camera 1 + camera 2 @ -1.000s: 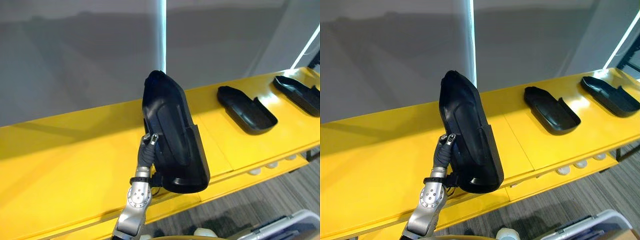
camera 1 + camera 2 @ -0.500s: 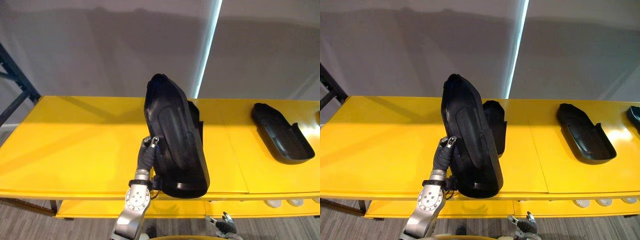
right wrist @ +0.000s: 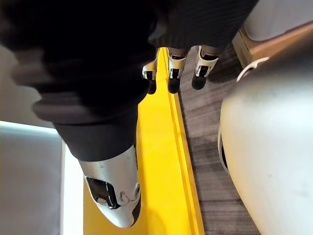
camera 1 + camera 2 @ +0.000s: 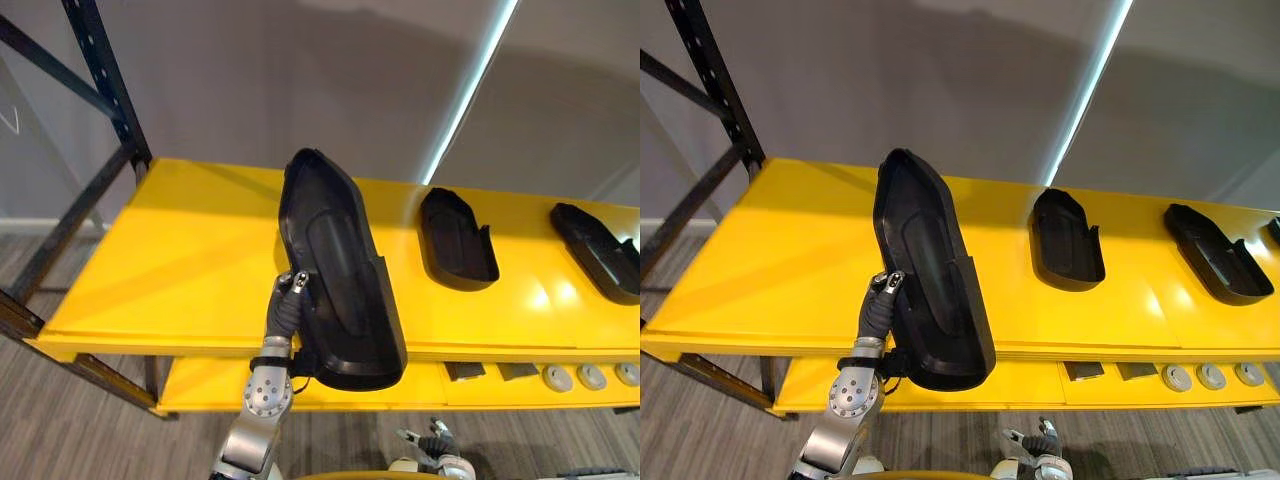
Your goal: Walk over and take plastic housings, then place them on the shelf
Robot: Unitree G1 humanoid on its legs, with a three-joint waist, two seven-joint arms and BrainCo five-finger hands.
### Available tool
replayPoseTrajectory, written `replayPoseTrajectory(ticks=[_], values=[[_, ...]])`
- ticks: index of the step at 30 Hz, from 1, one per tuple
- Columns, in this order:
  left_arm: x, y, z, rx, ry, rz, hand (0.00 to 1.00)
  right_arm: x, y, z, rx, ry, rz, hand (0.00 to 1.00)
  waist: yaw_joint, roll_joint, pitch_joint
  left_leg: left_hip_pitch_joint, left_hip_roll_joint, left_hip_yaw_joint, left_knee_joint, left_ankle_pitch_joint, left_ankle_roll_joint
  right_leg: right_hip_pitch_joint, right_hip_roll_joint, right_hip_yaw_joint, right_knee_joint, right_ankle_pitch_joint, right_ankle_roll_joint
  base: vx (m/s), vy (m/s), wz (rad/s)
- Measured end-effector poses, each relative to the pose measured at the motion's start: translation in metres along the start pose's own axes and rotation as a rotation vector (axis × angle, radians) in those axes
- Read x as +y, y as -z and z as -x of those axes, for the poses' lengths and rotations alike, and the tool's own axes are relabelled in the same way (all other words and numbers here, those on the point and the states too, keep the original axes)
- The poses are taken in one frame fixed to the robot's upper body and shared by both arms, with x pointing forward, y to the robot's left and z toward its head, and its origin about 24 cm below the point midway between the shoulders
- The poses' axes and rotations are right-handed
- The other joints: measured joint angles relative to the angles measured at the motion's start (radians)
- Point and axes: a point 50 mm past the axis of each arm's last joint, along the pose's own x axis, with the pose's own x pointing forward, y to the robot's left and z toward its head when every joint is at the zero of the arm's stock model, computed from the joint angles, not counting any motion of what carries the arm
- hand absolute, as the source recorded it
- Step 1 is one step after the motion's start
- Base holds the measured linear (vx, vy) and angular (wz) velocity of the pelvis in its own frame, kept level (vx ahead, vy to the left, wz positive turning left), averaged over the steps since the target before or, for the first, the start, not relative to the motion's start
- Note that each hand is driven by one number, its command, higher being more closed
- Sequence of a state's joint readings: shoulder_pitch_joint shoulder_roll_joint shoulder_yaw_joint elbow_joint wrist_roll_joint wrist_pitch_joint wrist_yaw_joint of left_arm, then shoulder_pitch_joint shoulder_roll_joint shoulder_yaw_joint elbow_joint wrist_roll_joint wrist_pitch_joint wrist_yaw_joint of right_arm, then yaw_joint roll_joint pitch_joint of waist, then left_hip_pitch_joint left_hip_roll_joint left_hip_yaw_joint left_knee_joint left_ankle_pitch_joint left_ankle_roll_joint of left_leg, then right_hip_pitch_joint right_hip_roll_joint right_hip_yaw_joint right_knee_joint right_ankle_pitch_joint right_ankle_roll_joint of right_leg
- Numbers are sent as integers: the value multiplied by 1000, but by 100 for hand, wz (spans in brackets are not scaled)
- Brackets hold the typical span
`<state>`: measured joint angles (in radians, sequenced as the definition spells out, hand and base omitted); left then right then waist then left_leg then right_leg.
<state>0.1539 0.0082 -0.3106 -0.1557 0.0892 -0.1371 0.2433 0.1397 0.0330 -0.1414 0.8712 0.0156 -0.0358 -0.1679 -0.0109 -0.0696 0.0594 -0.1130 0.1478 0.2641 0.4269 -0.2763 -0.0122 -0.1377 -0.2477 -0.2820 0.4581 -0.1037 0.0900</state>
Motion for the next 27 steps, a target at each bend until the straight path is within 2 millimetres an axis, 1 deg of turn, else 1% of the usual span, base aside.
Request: replayPoseTrajectory(ticks=[1, 2, 3, 4, 5, 6, 7, 8, 11, 14, 16, 17, 19, 22, 23, 24, 26, 27], values=[[-2, -2, -1, -13, 5, 7, 100, 1, 0, 1, -5, -3, -4, 0, -2, 0, 1, 6, -25, 1, -24, 11, 10, 3, 76, 62, 51, -87, 13, -114, 213, -11], [-6, -4, -1, -18, 16, 11, 100, 1, 0, 1, -6, -6, -9, 0, -4, -5, 1, 7, -53, 2, -51, 26, 18, 5, 137, 113, 62, -144, 8, -143, 164, 10], [-8, -4, -1, -17, 19, 11, 100, 1, 0, 1, -5, -9, -12, 0, -5, -6, 2, 7, -76, 2, -67, 34, 24, 14, 168, 142, 41, -170, -25, -88, 87, 17], [-9, -4, -1, -17, 21, 12, 100, 1, 1, 2, -3, -10, -16, 0, -6, -7, 1, 8, -87, 1, -73, 37, 27, 22, 175, 152, 19, -179, -44, -68, 58, 22], [-11, -5, -1, -19, 24, 10, 100, 0, 2, 2, -1, -14, -19, 0, -5, -12, -1, 10, -105, -1, -78, 38, 28, 52, 171, 152, -41, -195, -77, -43, 55, 27], [-14, -5, -1, -17, 31, 8, 100, -1, 1, 2, -8, -9, -24, 0, -6, 9, 10, 21, -107, -16, -93, 46, 28, 85, 177, 136, -86, -174, -71, -43, 63, 28], [-15, -5, -1, -17, 34, 6, 100, -2, 2, 3, -7, -6, -26, 0, -5, 10, 8, 25, -110, -19, -101, 55, 31, 92, 176, 130, -97, -167, -74, -3, 36, 30], [-14, -5, -1, -18, 34, 5, 100, -1, 3, 3, -4, -8, -30, 0, -4, 8, 6, 34, -111, -26, -116, 69, 39, 108, 177, 118, -120, -156, -74, 18, 0, 18], [-12, -4, -1, -16, 28, 2, 100, 3, 3, 4, -2, -20, -36, 0, 2, -4, -3, 52, -107, -22, -151, 90, 35, 139, 189, 112, -179, -128, -78, 35, -22, 4], [-7, -3, -2, -13, 14, -5, 100, 3, 3, 4, -5, -19, -39, 0, 1, -3, -12, 59, -96, -8, -171, 99, 31, 168, 208, 121, -246, -87, -85, 56, -11, -14], [-5, -3, -2, -12, 8, -7, 100, 2, 6, 5, 2, -16, -40, 0, 1, -8, -16, 68, -95, 4, -189, 110, 28, 174, 213, 131, -273, -71, -86, 41, -5, -18], [-4, -3, -2, -8, 3, -11, 100, 1, 7, 5, 7, -13, -40, 0, 2, -8, -16, 79, -93, 13, -205, 117, 26, 180, 217, 141, -289, -57, -86, 29, 1, -23], [-2, -4, -3, -13, -7, -31, 100, 1, 10, 6, 13, -13, -40, 0, 2, -8, -17, 92, -92, 26, -220, 119, 23, 188, 220, 153, -304, -48, -86, -5, 5, -21], [7, -8, -5, -34, -39, -60, 100, 0, 13, 7, 22, -12, -38, 0, 0, -6, -22, 96, -85, 38, -240, 124, 21, 186, 229, 168, -321, -26, -89, -38, 2, -16], [14, -10, -9, -46, -76, -79, 100, -1, 18, 9, 34, -9, -37, 0, -1, -8, -26, 100, -88, 40, -260, 134, 20, 185, 230, 174, -330, -20, -89, -44, 5, -13], [17, -11, -10, -53, -93, -91, 100, -1, 18, 9, 33, -9, -38, 0, -1, -8, -26, 104, -89, 40, -270, 137, 19, 184, 231, 176, -333, -16, -89, -56, 3, -11], [33, -17, -21, -79, -160, -149, 100, -3, 20, 10, 38, -6, -33, 0, -4, -4, -39, 113, -92, 42, -309, 152, 14, 183, 236, 182, -349, 0, -92, -49, -4, -7], [38, -19, -25, -92, -173, -164, 100, -4, 20, 10, 38, -5, -28, 0, -4, -4, -41, 119, -93, 43, -319, 156, 9, 184, 237, 185, -352, 2, -91, -41, -12, -2]])
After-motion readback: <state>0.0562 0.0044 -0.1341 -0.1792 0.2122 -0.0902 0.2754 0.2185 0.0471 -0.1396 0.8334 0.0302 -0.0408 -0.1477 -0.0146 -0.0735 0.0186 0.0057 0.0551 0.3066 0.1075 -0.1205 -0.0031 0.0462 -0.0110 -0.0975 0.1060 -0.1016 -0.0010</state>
